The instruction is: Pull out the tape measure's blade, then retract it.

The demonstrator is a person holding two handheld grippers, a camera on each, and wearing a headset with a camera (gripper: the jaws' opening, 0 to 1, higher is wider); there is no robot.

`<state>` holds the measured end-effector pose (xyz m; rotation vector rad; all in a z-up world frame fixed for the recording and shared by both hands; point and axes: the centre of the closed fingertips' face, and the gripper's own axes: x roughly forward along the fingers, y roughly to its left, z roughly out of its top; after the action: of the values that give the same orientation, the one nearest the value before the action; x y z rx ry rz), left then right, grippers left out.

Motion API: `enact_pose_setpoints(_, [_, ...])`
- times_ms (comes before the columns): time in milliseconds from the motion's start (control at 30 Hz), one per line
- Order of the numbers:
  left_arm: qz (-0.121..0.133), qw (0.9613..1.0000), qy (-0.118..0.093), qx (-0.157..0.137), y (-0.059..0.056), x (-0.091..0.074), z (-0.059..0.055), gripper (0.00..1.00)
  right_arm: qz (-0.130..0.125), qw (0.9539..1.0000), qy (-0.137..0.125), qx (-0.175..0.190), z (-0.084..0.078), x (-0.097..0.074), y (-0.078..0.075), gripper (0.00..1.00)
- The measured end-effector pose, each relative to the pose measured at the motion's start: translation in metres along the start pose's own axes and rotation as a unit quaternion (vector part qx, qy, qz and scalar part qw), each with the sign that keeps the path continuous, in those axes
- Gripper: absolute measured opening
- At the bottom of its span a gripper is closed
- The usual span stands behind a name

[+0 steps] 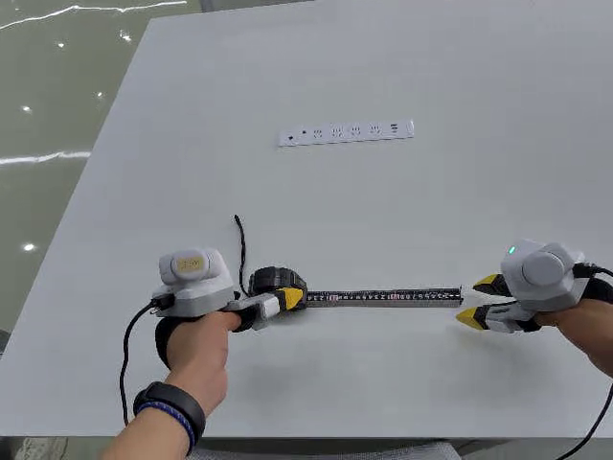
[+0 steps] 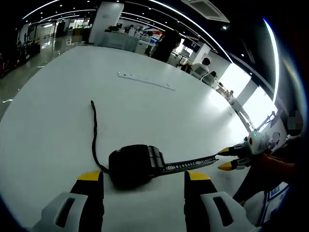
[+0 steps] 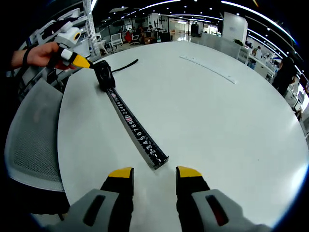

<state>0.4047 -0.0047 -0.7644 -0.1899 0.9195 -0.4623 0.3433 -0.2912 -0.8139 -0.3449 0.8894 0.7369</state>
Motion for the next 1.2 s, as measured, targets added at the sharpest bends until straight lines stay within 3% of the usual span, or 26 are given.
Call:
enact_pose_setpoints(433, [0.020, 0.9996, 0.008, -0.017, -0.004, 0.012, -0.003, 0.63, 0.032, 0.9970, 0.027, -0.066, 0.008, 0.012, -0.004, 0.31])
enact_pose_setpoints(633, [0.036, 0.9992, 0.011, -0.016, -0.001, 0.013, -0.003, 0.63, 0.050, 0.9915, 0.050, -0.109, 0.004, 0.018, -0.004, 0.24])
enact_pose_setpoints(733, [0.043, 0.9989, 0.012, -0.017, -0.001, 0.013, -0.004, 0.63, 0.062, 0.9907, 0.047, -0.112, 0.006, 0.019, 0.000, 0.18])
enact_pose_setpoints(1000, [0.084, 0.9961, 0.022, -0.014, -0.002, 0.024, -0.006, 0.63, 0.061, 0.9885, 0.049, -0.129, 0.005, 0.020, 0.000, 0.16])
enact_pose_setpoints(1200, [0.129, 0.9908, 0.031, -0.025, 0.003, 0.030, -0.005, 0.62, 0.059, 0.9884, 0.050, -0.131, 0.005, 0.021, 0.000, 0.16])
